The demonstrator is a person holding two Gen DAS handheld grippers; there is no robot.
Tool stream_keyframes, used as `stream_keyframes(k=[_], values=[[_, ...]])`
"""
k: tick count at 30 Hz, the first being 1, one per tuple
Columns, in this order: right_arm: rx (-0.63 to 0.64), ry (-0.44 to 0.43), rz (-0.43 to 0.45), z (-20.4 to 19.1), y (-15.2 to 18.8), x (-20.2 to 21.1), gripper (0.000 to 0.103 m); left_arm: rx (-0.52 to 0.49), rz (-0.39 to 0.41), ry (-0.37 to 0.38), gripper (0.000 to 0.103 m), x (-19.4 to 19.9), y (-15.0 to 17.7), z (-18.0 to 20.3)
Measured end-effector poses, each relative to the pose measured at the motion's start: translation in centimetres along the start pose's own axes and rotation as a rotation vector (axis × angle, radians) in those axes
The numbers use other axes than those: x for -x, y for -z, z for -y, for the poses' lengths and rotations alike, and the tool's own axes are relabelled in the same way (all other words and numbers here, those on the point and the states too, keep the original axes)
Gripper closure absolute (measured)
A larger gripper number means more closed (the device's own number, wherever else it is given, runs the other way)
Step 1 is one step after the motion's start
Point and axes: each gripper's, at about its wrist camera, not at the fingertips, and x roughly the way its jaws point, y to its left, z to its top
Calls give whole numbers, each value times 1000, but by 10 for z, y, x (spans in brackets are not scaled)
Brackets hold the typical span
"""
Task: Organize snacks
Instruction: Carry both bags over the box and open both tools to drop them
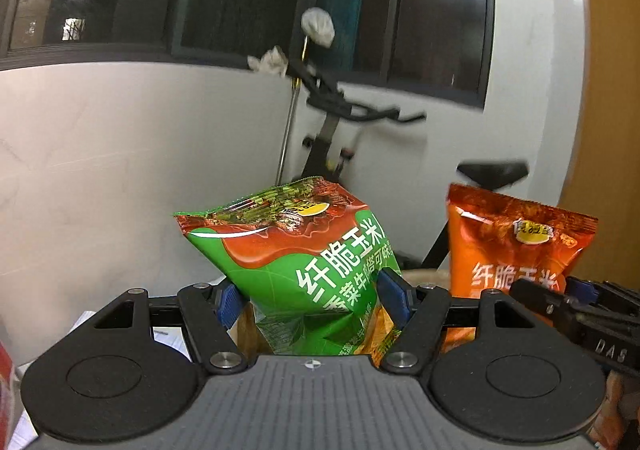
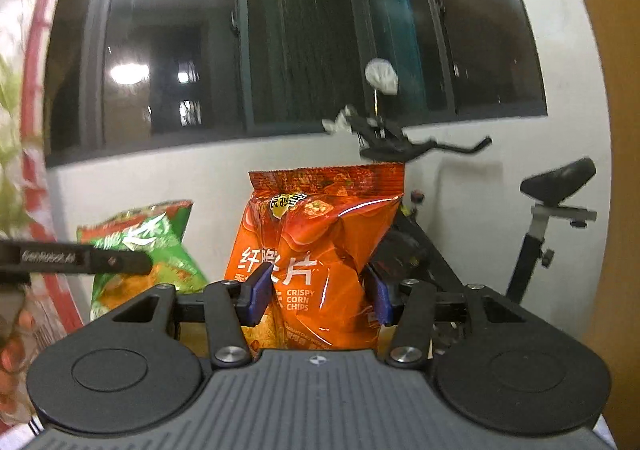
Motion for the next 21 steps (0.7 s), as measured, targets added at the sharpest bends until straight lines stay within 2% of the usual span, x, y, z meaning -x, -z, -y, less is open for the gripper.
stream_keyframes(k=[5, 10, 13, 15, 16, 21], values=[[39, 26, -119, -3, 26, -19, 50, -52, -89, -6, 30, -28, 12, 1], [21, 30, -161, 4, 33, -21, 48, -11, -186, -35, 26, -45, 22, -11], [39, 19, -179, 1, 31, -21, 46, 30, -193, -38, 21, -39, 24, -22], [43, 19, -189, 1, 29, -22, 38, 52, -192, -43, 20, -39, 22, -29], [36, 17, -195, 2, 29, -22, 30, 58, -189, -48, 20, -36, 21, -31], [-18, -5, -193, 7, 25, -17, 29, 57, -187, -55, 20, -17, 13, -36]])
